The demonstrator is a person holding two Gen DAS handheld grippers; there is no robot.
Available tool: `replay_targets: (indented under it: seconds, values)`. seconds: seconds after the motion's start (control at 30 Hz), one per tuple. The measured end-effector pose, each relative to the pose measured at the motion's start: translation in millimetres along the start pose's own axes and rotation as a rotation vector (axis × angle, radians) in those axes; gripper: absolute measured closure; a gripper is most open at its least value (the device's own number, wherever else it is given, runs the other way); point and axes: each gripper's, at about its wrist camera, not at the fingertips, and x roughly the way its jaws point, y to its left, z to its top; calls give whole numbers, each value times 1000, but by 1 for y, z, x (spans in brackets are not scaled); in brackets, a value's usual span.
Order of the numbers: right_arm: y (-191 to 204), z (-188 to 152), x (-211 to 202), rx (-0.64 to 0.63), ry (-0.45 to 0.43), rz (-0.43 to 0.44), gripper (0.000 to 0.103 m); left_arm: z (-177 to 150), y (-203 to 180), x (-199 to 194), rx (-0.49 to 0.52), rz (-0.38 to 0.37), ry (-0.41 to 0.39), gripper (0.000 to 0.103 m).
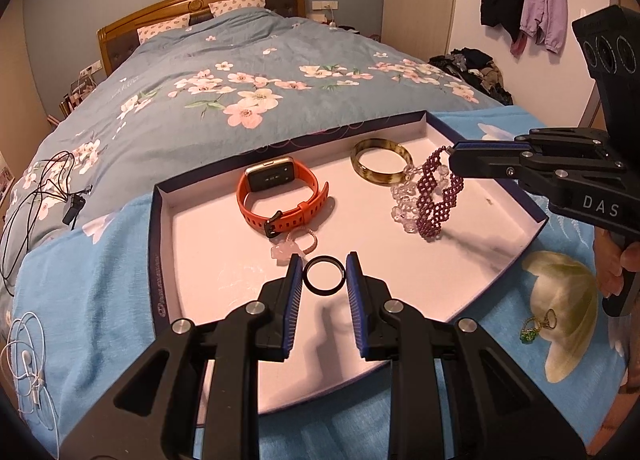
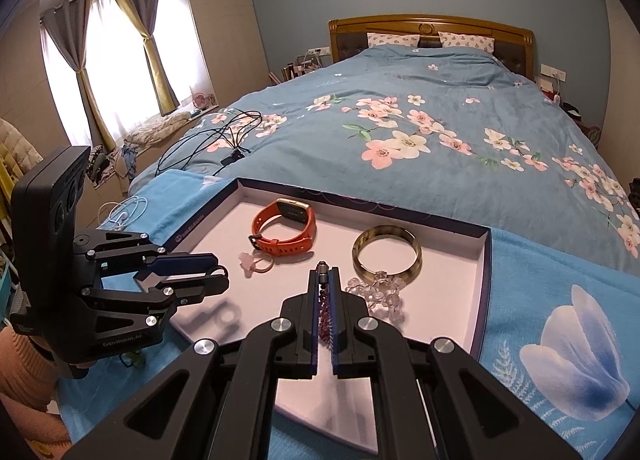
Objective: Organize jewelry
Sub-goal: 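Carry the black ring and beaded bracelet into the lid and open both grippers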
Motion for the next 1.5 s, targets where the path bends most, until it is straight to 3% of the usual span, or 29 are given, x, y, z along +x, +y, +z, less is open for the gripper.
replay_targets:
  seconds: [1.0, 1.2, 1.3, 1.5]
  values:
    - [-24, 2, 22, 51, 15, -86, 96, 15, 13, 44, -64, 2, 87, 80]
    - [-23, -1, 11, 52, -3, -85, 92, 16, 19, 23, -85, 0, 25, 76]
    - [-19, -4, 4, 46, -11, -80, 83, 14, 22, 7, -91, 9, -8, 73]
    - [-8, -13, -16, 27, -32, -60, 80, -2, 27, -35, -105, 9, -74, 69]
